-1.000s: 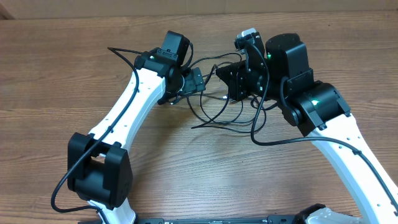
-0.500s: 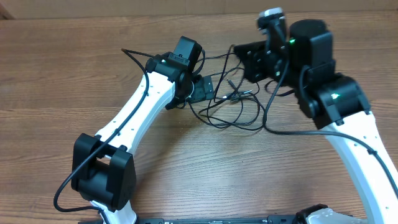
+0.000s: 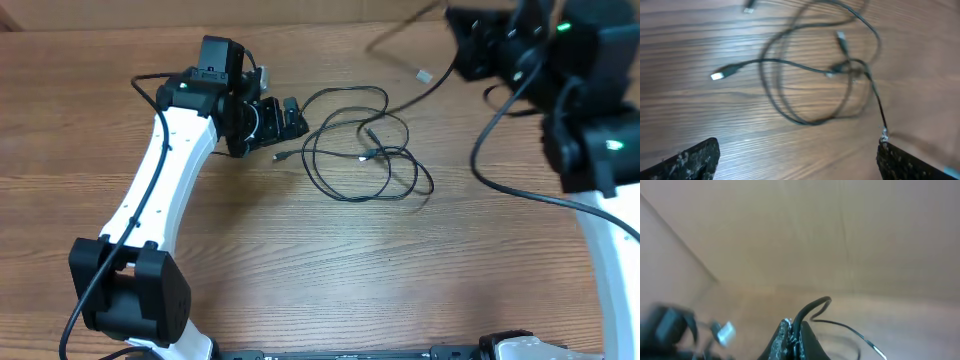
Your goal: Untangle cables
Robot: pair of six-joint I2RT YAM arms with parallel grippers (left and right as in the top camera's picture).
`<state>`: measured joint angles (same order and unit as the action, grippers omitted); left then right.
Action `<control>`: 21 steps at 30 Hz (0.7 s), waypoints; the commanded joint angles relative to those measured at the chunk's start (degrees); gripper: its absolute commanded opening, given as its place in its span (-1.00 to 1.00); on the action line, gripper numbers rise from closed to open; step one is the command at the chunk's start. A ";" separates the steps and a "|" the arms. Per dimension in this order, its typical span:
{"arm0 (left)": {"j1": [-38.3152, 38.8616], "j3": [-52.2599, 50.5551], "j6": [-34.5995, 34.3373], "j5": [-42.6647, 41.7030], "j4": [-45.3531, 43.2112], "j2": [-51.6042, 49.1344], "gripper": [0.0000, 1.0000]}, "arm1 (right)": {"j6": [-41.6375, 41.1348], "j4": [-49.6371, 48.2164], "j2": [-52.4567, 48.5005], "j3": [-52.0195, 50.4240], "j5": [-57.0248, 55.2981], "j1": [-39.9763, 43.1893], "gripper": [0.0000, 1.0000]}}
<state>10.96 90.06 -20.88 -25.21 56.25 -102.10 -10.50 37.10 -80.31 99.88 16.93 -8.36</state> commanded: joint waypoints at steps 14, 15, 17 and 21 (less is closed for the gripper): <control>12.52 0.70 2.60 4.55 -1.33 -3.61 0.99 | 23.63 -0.63 -2.25 18.21 -26.60 25.79 -0.92; 13.03 0.70 2.62 4.96 -1.53 -3.78 0.99 | 23.87 -0.74 -3.10 18.21 -27.52 27.56 -0.93; 13.97 0.70 2.60 5.79 -2.10 -4.35 0.99 | 23.82 -0.90 -5.62 18.21 -27.34 31.10 -0.92; 15.06 0.70 2.62 7.58 -2.29 -5.44 0.99 | 19.76 -2.60 -10.60 17.05 -27.32 35.54 -0.92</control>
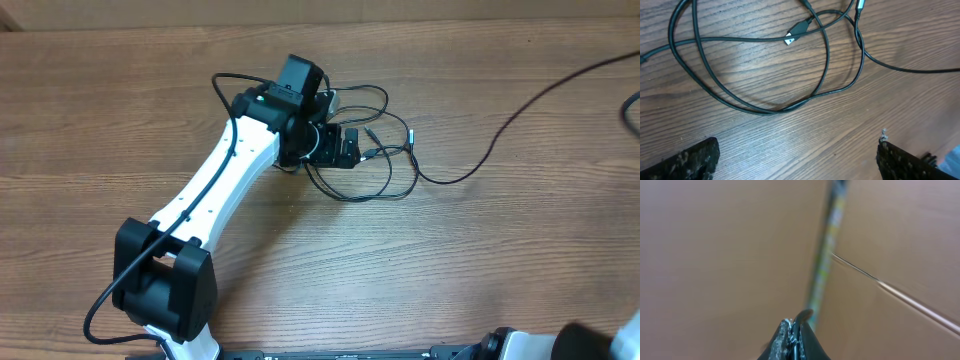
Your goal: Untangle cables
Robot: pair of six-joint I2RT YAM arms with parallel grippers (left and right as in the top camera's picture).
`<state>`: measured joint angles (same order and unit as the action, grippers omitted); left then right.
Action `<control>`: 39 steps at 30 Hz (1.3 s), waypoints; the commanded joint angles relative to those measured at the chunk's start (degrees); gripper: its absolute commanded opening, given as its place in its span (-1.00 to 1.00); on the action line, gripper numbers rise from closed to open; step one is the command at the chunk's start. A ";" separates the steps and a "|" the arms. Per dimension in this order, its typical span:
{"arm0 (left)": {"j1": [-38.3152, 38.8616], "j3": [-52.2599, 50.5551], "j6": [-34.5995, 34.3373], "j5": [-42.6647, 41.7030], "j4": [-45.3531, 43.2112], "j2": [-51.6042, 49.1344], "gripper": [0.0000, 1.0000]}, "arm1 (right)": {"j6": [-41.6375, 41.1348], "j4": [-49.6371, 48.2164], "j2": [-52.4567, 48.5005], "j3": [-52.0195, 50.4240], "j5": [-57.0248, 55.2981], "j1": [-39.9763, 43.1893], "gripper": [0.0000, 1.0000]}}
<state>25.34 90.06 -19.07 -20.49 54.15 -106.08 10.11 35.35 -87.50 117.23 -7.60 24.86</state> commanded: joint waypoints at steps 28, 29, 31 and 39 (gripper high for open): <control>0.83 0.70 0.87 4.59 -0.26 -2.95 0.99 | -10.12 7.19 -23.58 -10.73 -8.92 15.50 -0.87; 0.83 0.70 0.87 4.59 -0.26 -2.95 0.99 | -10.14 7.17 -23.69 -10.73 -9.07 16.96 -0.87; 0.83 0.70 0.87 4.59 -0.26 -2.95 0.99 | -10.73 7.41 -23.74 -10.73 -9.09 20.11 -0.87; 0.83 0.70 0.87 4.59 -0.26 -2.95 0.99 | -26.84 10.43 -23.74 -10.73 -4.79 31.54 -0.59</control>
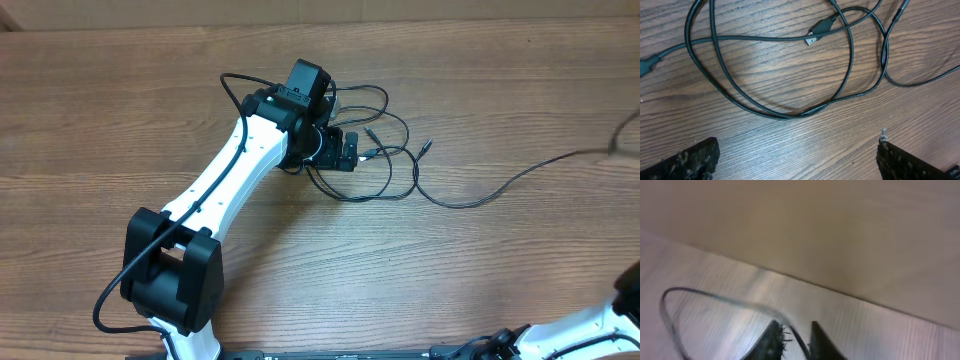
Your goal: Untangle cables
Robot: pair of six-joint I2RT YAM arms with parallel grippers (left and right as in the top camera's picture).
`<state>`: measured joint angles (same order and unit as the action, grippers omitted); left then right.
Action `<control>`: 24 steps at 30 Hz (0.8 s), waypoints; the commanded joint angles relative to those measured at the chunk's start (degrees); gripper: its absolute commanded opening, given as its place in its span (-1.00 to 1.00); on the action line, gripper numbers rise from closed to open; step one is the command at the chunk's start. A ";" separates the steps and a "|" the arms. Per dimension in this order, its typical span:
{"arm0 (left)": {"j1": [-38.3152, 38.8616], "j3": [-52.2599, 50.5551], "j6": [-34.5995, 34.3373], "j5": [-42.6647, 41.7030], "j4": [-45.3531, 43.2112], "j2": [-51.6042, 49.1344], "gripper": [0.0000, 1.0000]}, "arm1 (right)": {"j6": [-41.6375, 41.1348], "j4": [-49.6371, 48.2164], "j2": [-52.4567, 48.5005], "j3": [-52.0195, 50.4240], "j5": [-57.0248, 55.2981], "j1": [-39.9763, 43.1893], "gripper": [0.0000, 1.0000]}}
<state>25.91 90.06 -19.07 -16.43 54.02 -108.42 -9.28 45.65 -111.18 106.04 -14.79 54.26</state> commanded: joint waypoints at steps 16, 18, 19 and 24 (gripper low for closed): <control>0.26 0.70 0.87 0.52 -0.13 -0.61 0.99 | -16.37 9.70 -0.07 0.46 25.92 -4.98 1.00; 0.26 0.70 0.87 0.52 -0.13 -0.61 0.99 | -24.87 16.00 -0.07 0.44 22.10 -8.26 1.00; 0.26 0.70 0.87 0.52 -0.11 -0.61 0.99 | -27.45 18.36 -0.07 0.39 20.96 -9.68 0.99; 0.26 0.70 0.87 0.52 -0.13 -0.61 0.99 | -29.97 24.74 -0.07 -0.11 19.80 -19.43 1.00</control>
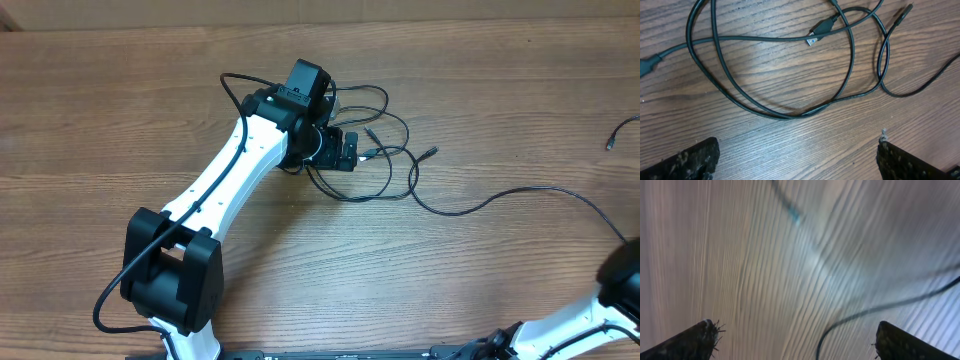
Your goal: Untangle cables
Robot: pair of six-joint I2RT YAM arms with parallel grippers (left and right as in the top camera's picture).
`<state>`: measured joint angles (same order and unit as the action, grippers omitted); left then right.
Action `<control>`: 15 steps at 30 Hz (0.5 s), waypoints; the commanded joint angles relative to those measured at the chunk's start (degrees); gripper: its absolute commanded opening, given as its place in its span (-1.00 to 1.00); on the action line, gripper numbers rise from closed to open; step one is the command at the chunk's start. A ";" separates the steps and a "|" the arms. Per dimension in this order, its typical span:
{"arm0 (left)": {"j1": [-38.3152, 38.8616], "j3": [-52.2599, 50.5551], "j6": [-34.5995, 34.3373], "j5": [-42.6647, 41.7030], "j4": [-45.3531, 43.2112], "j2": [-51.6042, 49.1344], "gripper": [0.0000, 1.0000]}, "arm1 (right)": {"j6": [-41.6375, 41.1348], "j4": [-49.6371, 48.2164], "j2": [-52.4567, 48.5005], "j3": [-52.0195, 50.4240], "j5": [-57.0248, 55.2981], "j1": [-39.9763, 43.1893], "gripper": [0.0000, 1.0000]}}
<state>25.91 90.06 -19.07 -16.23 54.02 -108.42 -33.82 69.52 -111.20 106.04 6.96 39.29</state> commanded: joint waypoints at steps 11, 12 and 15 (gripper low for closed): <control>0.26 0.70 0.87 0.33 -0.13 -0.61 0.99 | -11.85 2.75 -0.04 -11.28 -4.85 -22.73 0.91; 0.26 0.70 0.87 0.33 -0.13 -0.61 0.99 | -14.21 2.47 -0.04 -13.00 -5.97 -23.65 0.81; 0.26 0.70 0.87 0.33 -0.13 -0.61 0.99 | -19.02 1.22 -0.04 -18.64 -8.57 -25.92 0.53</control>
<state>25.91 90.06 -19.07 -16.23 54.00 -108.44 -44.91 71.50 -111.20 91.37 2.83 14.39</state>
